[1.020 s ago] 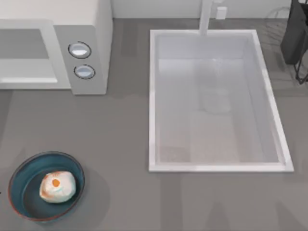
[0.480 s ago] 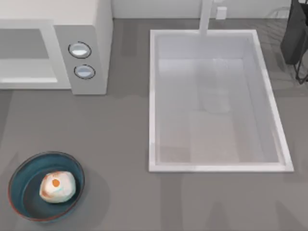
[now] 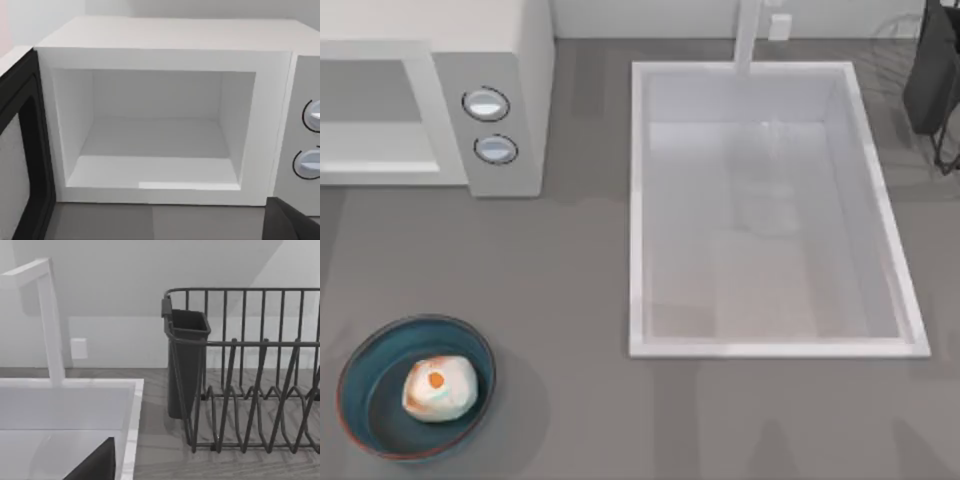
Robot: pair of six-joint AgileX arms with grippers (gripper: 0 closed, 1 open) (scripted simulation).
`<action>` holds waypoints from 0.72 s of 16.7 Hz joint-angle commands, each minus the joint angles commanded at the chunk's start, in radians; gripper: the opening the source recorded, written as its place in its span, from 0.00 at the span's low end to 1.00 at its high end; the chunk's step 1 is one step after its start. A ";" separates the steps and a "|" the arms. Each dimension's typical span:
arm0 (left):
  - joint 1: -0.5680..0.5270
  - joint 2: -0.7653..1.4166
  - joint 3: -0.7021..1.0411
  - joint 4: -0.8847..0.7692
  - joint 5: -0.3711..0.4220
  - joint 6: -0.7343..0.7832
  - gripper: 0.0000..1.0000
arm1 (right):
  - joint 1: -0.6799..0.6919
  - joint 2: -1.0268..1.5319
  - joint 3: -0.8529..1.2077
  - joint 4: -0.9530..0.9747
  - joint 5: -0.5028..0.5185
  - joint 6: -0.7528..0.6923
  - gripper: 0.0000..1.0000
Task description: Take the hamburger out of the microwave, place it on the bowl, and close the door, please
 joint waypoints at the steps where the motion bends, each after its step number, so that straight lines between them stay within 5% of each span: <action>1: -0.009 0.032 0.003 0.000 -0.003 0.001 0.00 | 0.000 0.000 0.000 0.000 0.000 0.000 1.00; 6: 0.011 0.137 0.099 -0.019 0.003 0.089 0.00 | 0.000 0.000 0.000 0.000 0.000 0.000 1.00; 12: 0.090 0.601 0.468 -0.086 0.018 0.377 0.00 | 0.000 0.000 0.000 0.000 0.000 0.000 1.00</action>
